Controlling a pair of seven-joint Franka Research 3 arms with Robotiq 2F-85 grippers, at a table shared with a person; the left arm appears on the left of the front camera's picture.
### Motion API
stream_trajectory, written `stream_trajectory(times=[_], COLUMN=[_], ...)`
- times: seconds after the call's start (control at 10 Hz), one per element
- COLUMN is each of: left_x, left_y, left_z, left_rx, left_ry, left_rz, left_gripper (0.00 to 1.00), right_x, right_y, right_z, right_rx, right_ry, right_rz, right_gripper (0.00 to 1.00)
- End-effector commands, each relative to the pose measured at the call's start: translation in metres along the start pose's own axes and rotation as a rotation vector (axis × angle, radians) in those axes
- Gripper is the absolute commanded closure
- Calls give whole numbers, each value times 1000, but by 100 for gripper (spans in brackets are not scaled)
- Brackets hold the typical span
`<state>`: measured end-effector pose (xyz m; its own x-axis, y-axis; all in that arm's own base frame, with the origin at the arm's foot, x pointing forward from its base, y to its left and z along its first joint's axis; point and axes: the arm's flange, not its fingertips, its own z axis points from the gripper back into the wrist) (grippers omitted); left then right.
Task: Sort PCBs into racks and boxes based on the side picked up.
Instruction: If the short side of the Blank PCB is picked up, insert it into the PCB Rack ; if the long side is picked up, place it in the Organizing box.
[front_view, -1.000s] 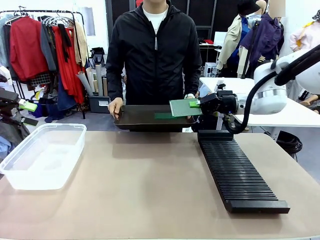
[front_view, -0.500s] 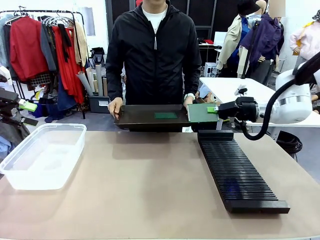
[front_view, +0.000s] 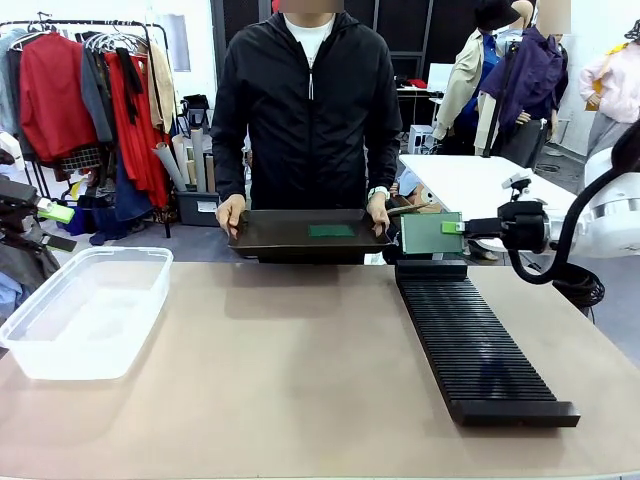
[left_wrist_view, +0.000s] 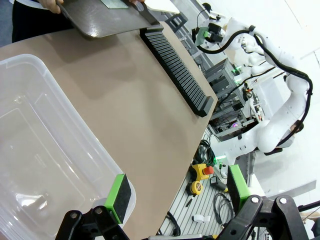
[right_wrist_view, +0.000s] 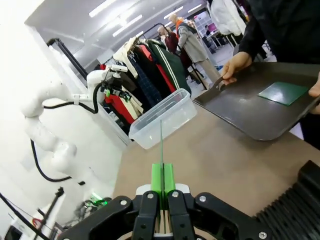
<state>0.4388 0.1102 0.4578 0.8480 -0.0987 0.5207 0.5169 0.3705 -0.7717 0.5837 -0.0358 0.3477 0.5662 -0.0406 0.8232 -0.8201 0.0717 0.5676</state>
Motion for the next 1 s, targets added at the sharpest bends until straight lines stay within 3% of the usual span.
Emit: stream_trajectory(times=[0.0, 0.6, 0.9], left_x=[0, 0, 0], left_y=[-2, -2, -2], left_z=[1, 1, 1], left_rx=[-6, -6, -6], left_ry=[-2, -2, -2], left_rz=[9, 9, 9], left_gripper=[0, 0, 0], right_x=[-9, -25, -30], right_y=[-3, -49, -59], right_z=[14, 57, 59], right_rx=[-2, -44, -29], right_ry=[7, 26, 10], right_rz=[115, 380, 443], right_gripper=[100, 100, 100])
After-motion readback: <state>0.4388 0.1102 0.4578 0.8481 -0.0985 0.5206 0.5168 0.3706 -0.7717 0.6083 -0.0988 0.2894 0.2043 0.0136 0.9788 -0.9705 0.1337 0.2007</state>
